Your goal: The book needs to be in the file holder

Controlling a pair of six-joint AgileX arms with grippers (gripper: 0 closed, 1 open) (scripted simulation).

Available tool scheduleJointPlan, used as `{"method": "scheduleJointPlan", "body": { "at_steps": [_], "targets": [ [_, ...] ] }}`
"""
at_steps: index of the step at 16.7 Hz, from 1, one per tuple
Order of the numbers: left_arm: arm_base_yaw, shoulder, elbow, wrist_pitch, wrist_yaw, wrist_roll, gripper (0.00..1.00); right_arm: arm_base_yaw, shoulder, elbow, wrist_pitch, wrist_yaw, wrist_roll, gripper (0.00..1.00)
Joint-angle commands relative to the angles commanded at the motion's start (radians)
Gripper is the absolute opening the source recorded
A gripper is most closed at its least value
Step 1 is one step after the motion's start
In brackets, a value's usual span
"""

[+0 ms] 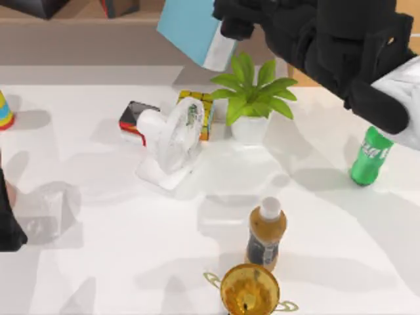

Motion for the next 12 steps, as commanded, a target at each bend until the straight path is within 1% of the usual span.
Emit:
{"method": "scheduleJointPlan", "body": {
  "at_steps": [3, 6, 9, 12],
  "targets": [
    [0.0, 0.0, 0.0, 0.0, 0.0, 0.0, 1.0, -0.076, -0.171, -0.16, -0.025, -0.152, 0.159, 0.0],
    [0.0, 0.0, 0.0, 0.0, 0.0, 0.0, 1.0, -0.191, -0.299, -0.292, -0.036, -0.285, 0.316, 0.0],
    [0.0, 0.0, 0.0, 0.0, 0.0, 0.0, 1.0, -0.348, -0.358, -0.385, -0.029, -0.387, 0.464, 0.0],
    [0.0, 0.0, 0.0, 0.0, 0.0, 0.0, 1.0, -0.534, -0.34, -0.441, -0.003, -0.46, 0.597, 0.0]
  ]
}}
